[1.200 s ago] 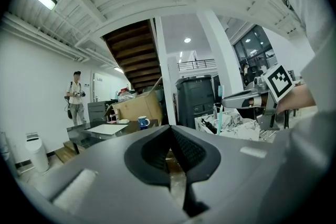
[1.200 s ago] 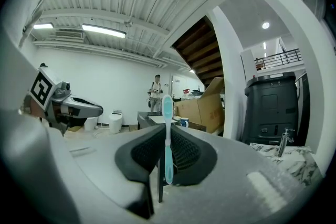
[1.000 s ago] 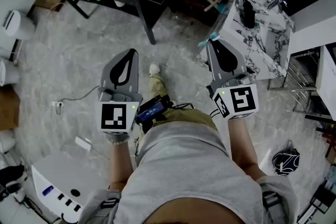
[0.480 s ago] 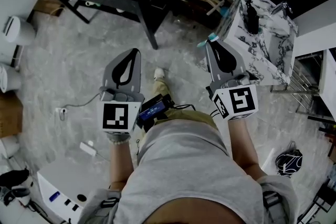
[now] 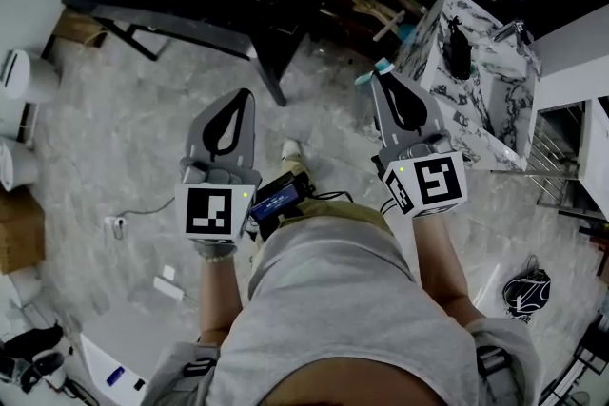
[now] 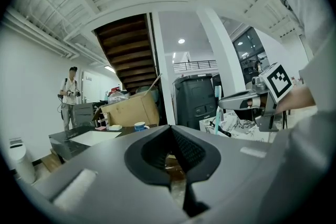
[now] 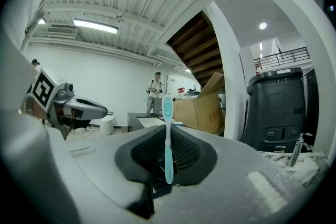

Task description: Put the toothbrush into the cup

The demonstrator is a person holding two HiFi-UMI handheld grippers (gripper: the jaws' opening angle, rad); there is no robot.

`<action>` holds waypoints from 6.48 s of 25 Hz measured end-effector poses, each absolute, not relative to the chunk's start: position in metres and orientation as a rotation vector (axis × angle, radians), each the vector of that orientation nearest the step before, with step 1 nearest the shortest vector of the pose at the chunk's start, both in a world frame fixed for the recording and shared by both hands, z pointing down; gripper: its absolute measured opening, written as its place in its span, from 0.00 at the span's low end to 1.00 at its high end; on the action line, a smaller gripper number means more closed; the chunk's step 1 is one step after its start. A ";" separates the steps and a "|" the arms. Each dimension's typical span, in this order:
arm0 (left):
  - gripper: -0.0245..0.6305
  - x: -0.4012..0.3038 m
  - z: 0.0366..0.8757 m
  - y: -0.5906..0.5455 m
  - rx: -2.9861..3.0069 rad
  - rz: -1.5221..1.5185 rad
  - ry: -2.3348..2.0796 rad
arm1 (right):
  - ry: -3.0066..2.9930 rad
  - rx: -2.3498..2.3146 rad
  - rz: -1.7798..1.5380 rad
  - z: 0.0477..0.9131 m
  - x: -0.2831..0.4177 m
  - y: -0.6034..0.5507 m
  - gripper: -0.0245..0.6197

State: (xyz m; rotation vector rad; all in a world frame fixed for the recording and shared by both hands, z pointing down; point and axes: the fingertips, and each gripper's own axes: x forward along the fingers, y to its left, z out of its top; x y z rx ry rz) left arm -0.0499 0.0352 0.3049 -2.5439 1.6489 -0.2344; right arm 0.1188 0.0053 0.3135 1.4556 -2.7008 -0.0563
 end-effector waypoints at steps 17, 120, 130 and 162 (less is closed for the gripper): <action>0.06 -0.092 0.300 -0.077 -2.608 -0.204 1.600 | -2.631 1.511 -0.062 0.300 0.080 -0.097 0.08; 0.06 -0.198 0.314 -0.172 -2.269 -0.278 2.154 | -2.764 1.006 -0.177 0.337 -0.064 -0.378 0.08; 0.06 -0.202 0.316 -0.169 -2.267 -0.282 2.168 | -2.704 0.997 -0.102 0.370 -0.062 -0.378 0.09; 0.06 -0.186 0.324 -0.166 -2.334 -0.292 2.117 | -2.606 0.984 -0.042 0.407 -0.045 -0.341 0.11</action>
